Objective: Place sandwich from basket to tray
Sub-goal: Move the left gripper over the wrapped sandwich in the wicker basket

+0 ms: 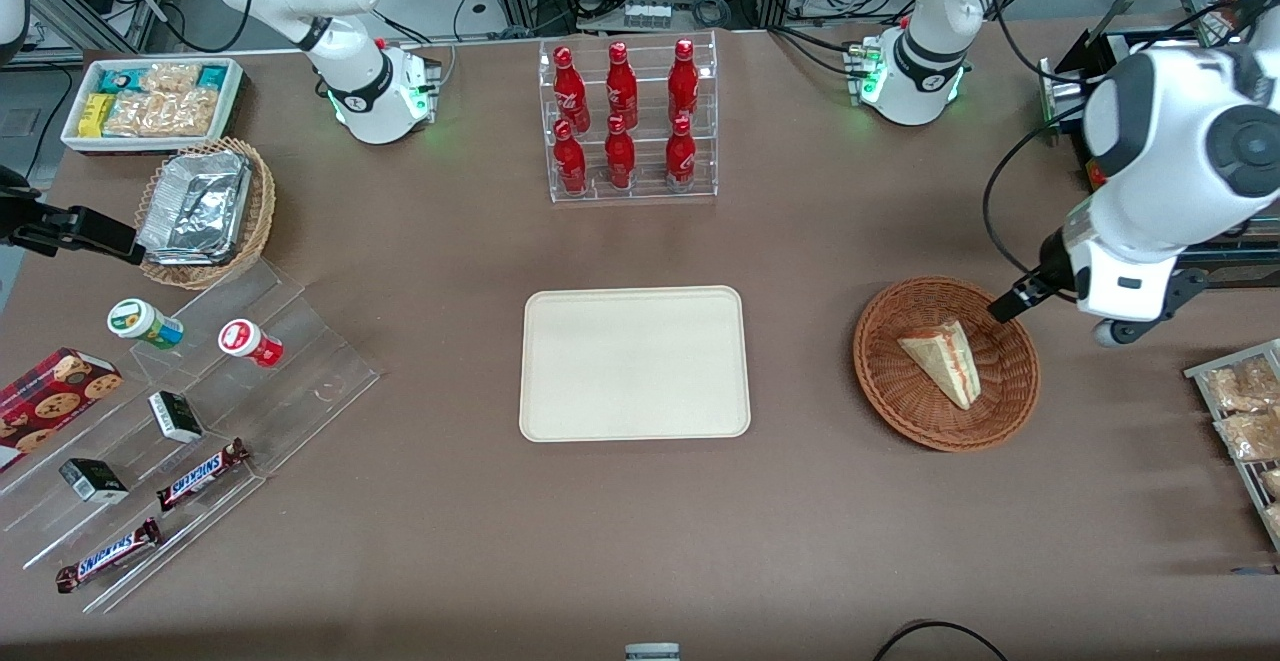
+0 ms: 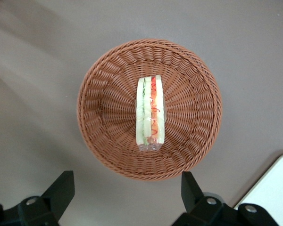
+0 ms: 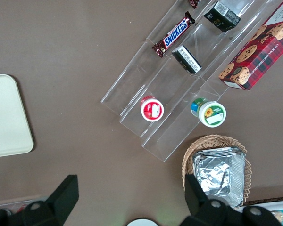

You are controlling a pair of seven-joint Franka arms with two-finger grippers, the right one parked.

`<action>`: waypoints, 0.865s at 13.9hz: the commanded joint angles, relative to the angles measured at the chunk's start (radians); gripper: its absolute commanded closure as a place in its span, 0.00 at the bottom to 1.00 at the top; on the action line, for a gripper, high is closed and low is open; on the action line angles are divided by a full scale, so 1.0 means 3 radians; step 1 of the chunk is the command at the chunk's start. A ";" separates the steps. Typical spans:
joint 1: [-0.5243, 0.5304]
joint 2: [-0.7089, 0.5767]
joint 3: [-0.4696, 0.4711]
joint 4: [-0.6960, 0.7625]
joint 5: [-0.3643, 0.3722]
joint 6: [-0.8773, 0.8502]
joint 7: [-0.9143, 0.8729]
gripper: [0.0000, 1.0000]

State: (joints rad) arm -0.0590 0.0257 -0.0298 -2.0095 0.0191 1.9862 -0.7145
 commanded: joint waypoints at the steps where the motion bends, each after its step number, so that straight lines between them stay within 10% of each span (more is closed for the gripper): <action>1: -0.0054 -0.0009 -0.0008 -0.0245 0.0044 0.0332 -0.0200 0.00; 12: -0.0136 0.0701 -0.0003 -0.0281 -0.0012 0.0941 -0.0216 0.00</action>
State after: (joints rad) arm -0.0935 0.2063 -0.0324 -2.0943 0.0183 2.2322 -0.7596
